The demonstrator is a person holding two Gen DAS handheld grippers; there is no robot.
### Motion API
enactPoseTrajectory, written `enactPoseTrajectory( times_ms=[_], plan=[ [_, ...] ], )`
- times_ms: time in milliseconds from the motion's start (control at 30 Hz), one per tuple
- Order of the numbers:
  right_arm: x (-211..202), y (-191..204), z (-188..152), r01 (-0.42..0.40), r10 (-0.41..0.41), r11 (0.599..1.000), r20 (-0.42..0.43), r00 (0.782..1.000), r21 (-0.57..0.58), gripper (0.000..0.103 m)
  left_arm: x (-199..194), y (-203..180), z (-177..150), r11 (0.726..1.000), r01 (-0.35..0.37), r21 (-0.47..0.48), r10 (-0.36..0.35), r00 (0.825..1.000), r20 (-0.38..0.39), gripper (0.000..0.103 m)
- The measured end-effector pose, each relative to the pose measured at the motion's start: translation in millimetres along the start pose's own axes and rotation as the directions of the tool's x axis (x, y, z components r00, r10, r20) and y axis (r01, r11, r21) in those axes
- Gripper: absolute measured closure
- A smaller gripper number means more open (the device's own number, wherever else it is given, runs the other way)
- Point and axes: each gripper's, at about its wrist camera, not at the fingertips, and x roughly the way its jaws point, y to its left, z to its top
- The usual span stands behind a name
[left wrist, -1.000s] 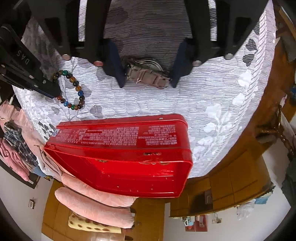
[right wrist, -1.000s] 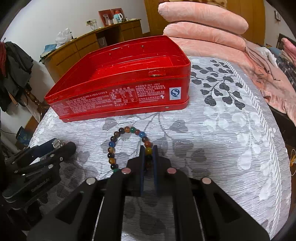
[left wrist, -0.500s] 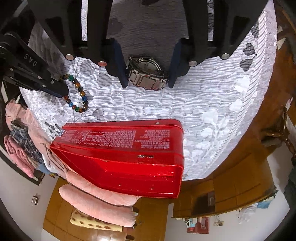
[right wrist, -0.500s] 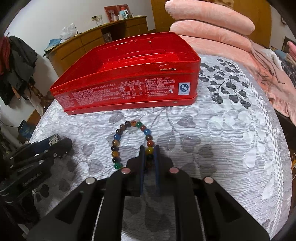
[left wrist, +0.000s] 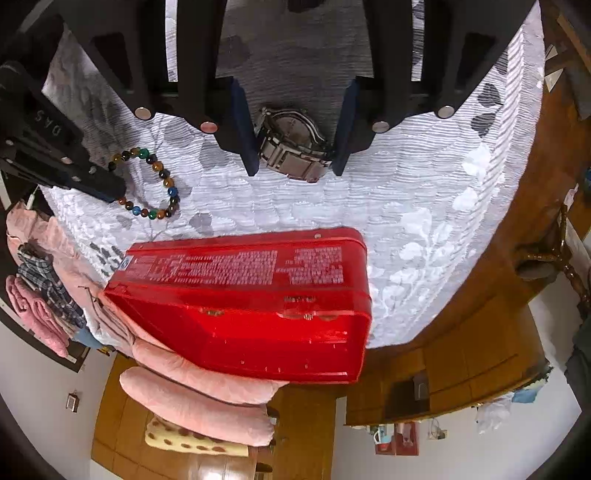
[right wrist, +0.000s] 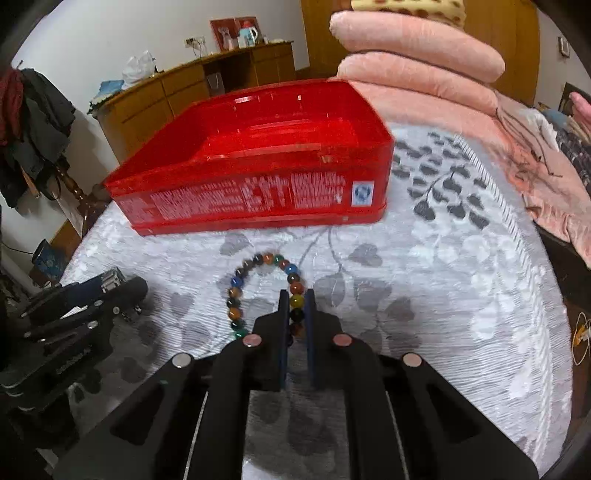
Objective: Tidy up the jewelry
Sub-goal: 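Carry the watch and bead bracelet into the red tin and open both tools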
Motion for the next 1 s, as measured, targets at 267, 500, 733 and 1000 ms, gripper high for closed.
enactPoseTrajectory(
  times_ms=[267,500,733,1000],
  plan=[
    [-27.5,5.7,15.3,-0.017,0.018,0.999,0.056,0.998,-0.03,0.096,-21.7,-1.2,12.7,1.0,0.024,0.006,-0.025,0.998,0.059,0.063],
    [-39.5,9.9,24.4,-0.015,0.018,0.999,0.082,0.997,-0.042,0.096,-27.4,-3.0,26.1,1.0,0.028,0.0,-0.028,0.996,0.088,0.063],
    [-49.2,10.8,33.3,-0.011,0.016,0.999,0.109,0.994,-0.05,0.096,-34.4,-3.4,35.8,0.999,0.032,-0.009,-0.03,0.993,0.114,0.063],
    [-54.0,12.6,40.4,-0.014,0.021,0.998,0.125,0.992,-0.058,0.096,-40.5,-4.4,43.9,0.999,0.032,-0.01,-0.03,0.99,0.138,0.063]
  ],
)
